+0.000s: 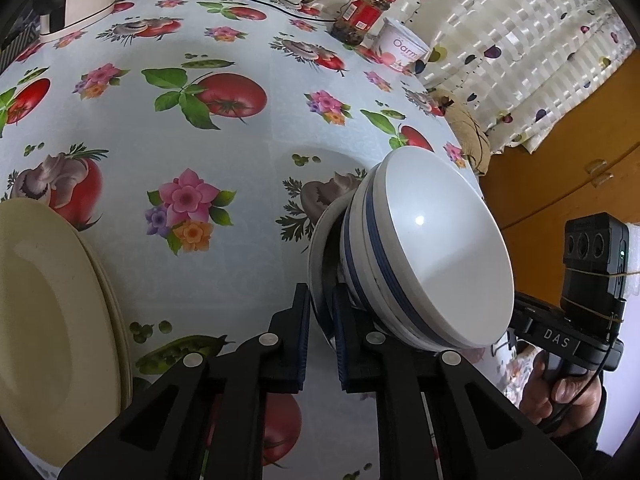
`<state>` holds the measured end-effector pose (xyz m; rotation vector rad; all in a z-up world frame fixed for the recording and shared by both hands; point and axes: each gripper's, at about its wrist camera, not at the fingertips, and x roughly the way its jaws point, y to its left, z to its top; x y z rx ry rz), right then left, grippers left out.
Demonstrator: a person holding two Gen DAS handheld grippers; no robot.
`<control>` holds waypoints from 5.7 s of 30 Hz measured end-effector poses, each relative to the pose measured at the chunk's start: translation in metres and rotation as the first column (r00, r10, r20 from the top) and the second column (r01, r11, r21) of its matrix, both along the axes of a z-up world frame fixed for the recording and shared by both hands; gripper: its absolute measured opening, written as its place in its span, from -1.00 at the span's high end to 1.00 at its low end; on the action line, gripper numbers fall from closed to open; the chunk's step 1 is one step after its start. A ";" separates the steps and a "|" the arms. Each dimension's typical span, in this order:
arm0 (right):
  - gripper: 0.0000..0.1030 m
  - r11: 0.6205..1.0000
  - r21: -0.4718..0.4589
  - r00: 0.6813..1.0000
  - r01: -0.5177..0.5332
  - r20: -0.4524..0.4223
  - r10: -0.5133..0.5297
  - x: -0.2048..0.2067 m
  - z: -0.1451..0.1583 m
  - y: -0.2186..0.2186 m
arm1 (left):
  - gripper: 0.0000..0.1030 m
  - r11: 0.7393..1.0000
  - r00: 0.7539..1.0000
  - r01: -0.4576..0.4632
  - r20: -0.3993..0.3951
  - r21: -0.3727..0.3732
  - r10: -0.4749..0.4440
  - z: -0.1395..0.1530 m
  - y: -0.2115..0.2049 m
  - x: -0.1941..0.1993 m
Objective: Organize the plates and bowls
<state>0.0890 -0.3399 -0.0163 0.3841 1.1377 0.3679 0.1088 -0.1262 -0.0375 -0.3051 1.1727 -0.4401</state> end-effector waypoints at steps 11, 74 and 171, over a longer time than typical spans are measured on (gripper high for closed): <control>0.77 1.000 0.002 1.000 0.004 0.012 -0.004 -0.001 0.000 -0.001 | 0.78 0.999 1.000 0.009 0.026 0.032 -0.009 0.001 -0.003 -0.002; 0.77 0.975 0.007 0.968 -0.223 0.116 0.221 0.031 0.051 0.105 | 0.77 0.973 0.970 -0.217 0.131 0.079 0.205 0.060 0.101 -0.033; 0.02 0.863 -0.151 0.854 -0.482 0.136 0.501 0.000 0.047 0.229 | 0.66 0.846 0.866 -0.493 0.211 0.203 0.453 0.054 0.178 -0.111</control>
